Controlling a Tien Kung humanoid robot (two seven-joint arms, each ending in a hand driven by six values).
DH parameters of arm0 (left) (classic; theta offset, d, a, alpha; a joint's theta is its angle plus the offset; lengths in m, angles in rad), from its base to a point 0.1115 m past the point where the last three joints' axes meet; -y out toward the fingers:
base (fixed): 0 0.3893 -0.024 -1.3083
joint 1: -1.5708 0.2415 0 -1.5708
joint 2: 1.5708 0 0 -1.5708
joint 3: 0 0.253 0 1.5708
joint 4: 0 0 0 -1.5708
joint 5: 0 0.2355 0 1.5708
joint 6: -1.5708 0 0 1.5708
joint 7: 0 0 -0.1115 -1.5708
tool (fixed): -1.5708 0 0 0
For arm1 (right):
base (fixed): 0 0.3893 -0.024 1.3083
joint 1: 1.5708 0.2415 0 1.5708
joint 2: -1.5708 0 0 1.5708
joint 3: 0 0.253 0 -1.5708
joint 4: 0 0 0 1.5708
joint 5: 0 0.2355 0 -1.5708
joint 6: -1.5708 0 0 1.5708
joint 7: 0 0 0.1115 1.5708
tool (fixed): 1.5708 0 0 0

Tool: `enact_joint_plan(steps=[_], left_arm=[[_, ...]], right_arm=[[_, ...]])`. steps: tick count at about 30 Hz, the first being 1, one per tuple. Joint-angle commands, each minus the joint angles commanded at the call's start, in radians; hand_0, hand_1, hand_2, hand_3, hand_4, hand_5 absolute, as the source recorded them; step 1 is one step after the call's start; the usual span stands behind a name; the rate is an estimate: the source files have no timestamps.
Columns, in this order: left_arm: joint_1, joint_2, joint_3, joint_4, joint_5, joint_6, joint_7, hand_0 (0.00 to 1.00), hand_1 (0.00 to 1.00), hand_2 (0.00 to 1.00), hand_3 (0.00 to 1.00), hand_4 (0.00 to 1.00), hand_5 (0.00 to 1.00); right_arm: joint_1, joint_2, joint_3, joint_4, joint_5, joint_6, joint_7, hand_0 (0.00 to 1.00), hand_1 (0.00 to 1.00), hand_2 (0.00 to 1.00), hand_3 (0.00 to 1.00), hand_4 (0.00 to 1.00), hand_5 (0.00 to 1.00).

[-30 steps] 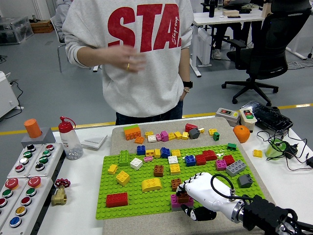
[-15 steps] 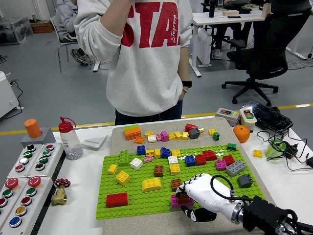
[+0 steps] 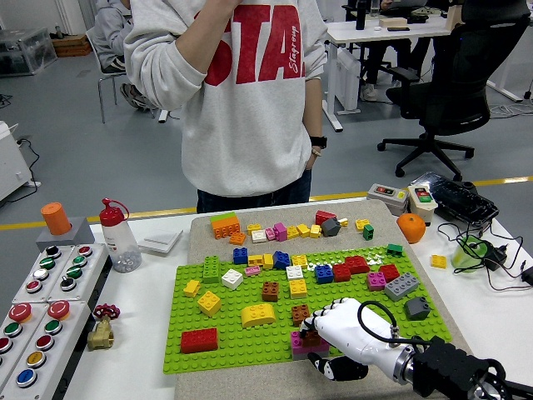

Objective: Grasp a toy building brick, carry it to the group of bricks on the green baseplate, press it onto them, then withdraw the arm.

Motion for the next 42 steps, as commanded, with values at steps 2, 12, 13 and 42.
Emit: enact_joint_plan(steps=[2, 12, 13, 42], left_arm=[[0.001, 0.000, -0.001, 0.000, 0.001, 0.000, 0.001, 0.628, 0.593, 0.606, 0.397, 0.335, 0.966], [0.006, 0.001, -0.005, -0.001, 0.009, -0.001, 0.005, 0.629, 0.593, 0.606, 0.397, 0.336, 0.968], [0.006, 0.001, -0.005, -0.001, 0.009, 0.000, 0.005, 0.629, 0.593, 0.606, 0.397, 0.336, 0.968], [0.006, -0.002, -0.010, -0.002, 0.014, -0.002, 0.008, 0.629, 0.595, 0.607, 0.402, 0.332, 0.967]], right_arm=[[-0.001, 0.000, 0.000, 0.002, -0.001, -0.001, -0.001, 0.626, 0.651, 0.655, 0.664, 0.553, 0.412], [-0.005, 0.002, 0.020, 0.048, -0.006, -0.033, -0.013, 0.625, 0.648, 0.656, 0.664, 0.548, 0.414], [-0.005, 0.003, 0.024, 0.054, -0.006, -0.039, -0.015, 0.625, 0.648, 0.656, 0.664, 0.548, 0.414], [0.115, -0.042, 0.169, -0.201, -0.011, -0.236, 0.050, 0.674, 0.710, 0.730, 0.743, 0.458, 0.289]])
